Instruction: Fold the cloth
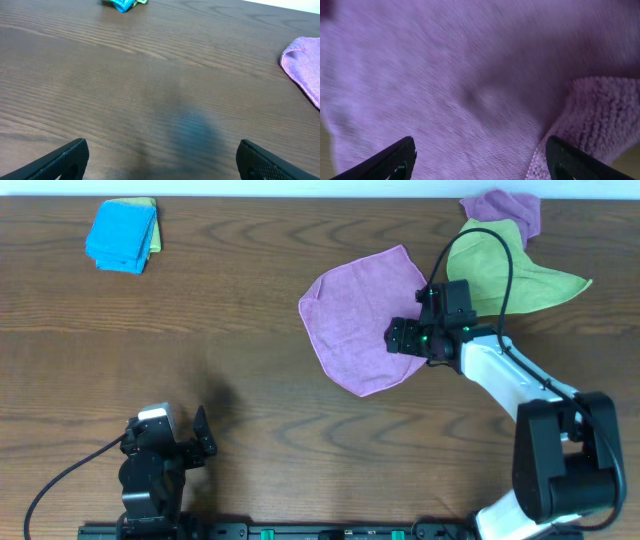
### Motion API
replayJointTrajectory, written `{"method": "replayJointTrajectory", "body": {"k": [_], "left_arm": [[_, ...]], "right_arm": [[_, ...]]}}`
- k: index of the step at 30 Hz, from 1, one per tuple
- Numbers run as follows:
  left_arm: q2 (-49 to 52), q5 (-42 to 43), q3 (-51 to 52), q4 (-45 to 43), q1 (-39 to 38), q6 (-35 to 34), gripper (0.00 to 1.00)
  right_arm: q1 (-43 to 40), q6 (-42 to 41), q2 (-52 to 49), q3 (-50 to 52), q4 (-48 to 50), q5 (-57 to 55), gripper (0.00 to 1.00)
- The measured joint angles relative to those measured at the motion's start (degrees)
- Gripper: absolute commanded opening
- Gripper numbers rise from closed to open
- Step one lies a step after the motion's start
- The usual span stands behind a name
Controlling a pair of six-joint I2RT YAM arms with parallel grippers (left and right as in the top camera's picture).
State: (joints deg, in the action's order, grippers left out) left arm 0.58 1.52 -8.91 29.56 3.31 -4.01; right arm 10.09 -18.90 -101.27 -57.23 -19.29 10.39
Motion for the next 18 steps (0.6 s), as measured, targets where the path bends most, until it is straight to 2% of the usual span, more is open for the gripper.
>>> {"method": "replayJointTrajectory", "body": {"k": [18], "left_arm": [[0.00, 0.00, 0.00, 0.00, 0.00, 0.00, 0.95]], "right_arm": [[0.00, 0.76, -0.35, -9.66, -24.37, -13.35, 0.84]]}}
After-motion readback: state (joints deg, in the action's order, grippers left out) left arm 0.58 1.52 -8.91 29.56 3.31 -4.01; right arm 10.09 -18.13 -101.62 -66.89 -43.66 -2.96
